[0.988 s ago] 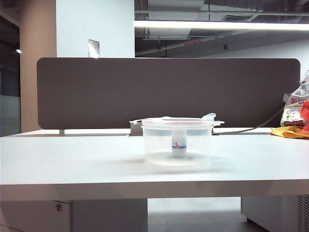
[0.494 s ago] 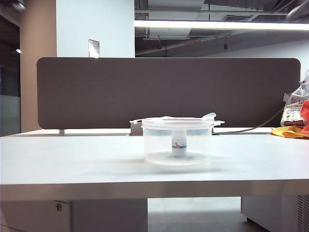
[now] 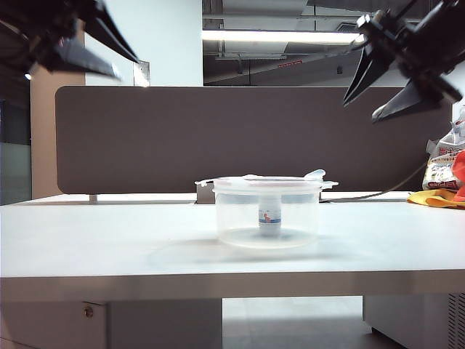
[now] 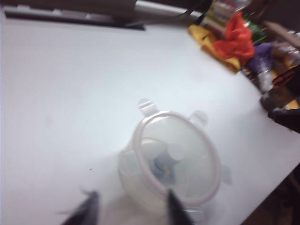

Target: Remove the lid of the round box, pick up the small white medicine bottle inside, and place it on the table.

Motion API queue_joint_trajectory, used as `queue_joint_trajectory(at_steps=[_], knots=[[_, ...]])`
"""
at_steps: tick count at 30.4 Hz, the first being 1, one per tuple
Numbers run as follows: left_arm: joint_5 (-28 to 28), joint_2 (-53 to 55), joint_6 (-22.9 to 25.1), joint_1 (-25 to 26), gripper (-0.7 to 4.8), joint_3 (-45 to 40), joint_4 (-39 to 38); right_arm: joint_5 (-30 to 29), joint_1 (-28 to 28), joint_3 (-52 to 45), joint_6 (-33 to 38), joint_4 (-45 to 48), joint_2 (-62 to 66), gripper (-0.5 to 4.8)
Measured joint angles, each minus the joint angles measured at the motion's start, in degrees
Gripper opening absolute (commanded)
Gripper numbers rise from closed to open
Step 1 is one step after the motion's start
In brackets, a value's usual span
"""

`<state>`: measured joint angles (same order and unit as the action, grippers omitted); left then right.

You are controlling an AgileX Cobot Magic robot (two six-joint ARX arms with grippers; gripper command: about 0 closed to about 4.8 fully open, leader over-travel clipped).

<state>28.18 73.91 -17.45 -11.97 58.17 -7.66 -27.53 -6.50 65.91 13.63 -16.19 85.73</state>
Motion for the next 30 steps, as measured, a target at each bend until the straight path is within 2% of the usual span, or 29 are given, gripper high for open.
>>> queue_joint_trajectory(at_steps=[9,13,14,19,30], knots=[[-0.2,12.2,0.0,-0.4,1.98,10.0,-4.3,-2.3,0.0,7.3,0.0,0.5,10.2,2.8],[0.2,17.7,0.0,-0.4,3.21,14.0,-6.1,-3.5,-0.2,9.6,0.0,0.5,14.1,2.8],[0.4,19.0,0.0,-0.4,3.36,14.4,-6.5,-4.0,-0.2,10.1,0.0,0.5,15.3,2.79],[3.5,23.9,-0.5,-0.6,3.37,14.8,-8.2,-6.4,-0.2,10.6,0.1,0.4,19.4,2.79],[4.2,26.4,-0.9,-2.9,3.37,14.8,-9.0,-6.8,-0.8,10.6,0.3,2.6,23.4,2.58]])
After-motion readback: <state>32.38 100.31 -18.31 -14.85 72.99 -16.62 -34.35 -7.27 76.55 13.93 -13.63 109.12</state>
